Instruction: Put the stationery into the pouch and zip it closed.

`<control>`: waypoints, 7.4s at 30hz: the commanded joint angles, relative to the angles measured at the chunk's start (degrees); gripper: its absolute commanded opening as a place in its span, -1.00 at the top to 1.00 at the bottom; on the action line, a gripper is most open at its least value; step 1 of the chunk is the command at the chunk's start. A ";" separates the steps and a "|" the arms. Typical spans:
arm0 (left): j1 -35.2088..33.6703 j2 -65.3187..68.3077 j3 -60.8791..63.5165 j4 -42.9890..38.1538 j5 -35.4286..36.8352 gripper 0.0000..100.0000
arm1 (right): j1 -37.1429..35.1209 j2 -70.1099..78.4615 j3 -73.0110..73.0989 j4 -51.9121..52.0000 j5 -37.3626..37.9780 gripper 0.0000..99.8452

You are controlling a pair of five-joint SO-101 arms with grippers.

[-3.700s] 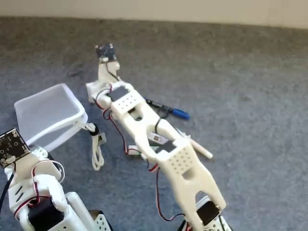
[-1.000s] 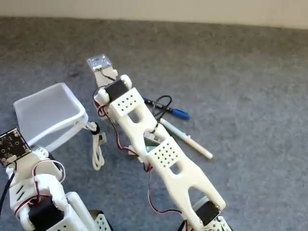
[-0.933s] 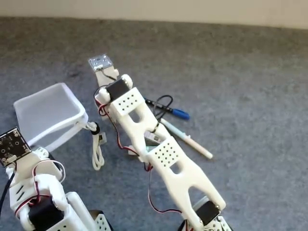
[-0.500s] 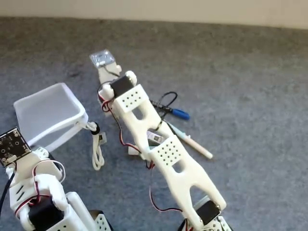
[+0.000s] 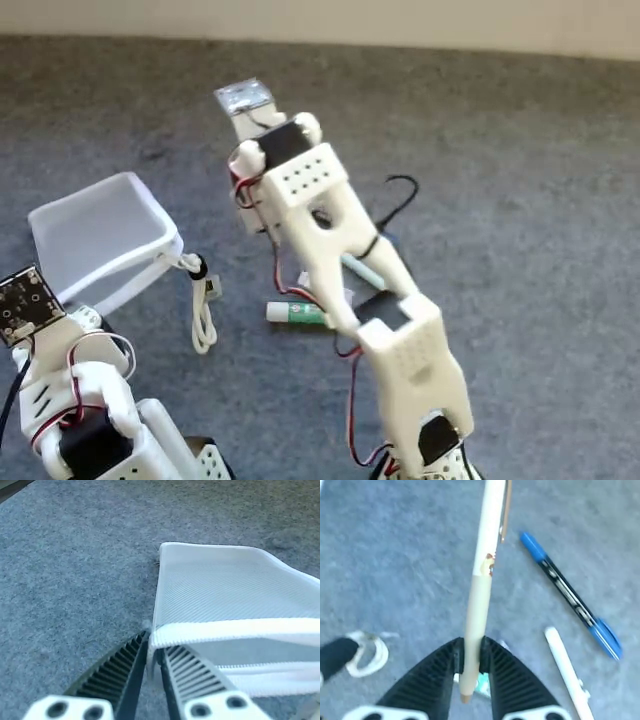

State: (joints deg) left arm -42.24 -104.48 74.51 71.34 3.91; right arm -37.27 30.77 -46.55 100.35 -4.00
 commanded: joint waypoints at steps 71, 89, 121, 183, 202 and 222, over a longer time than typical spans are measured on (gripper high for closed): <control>1.80 -0.57 0.48 -0.18 0.62 0.99 | 15.78 -59.56 96.75 -51.74 5.54 0.80; 1.80 -0.57 0.48 -0.18 0.53 0.99 | 16.75 -31.25 77.76 -53.14 0.70 0.84; 9.45 -0.57 -9.36 0.00 -2.46 0.99 | 15.16 -68.18 83.47 -36.44 -6.15 0.99; 26.95 51.74 -54.29 22.15 -5.36 0.99 | -12.53 -107.82 86.73 -75.56 -5.63 0.99; 27.03 52.09 -54.64 22.15 -5.36 0.99 | -12.53 -90.77 86.99 -100.44 -5.63 0.99; 27.03 52.09 -54.64 22.15 -5.36 0.99 | -14.90 -85.05 99.12 -106.51 2.64 0.99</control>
State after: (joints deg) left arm -16.31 -53.49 20.44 93.41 -2.15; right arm -49.76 -54.15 51.30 -4.88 -5.85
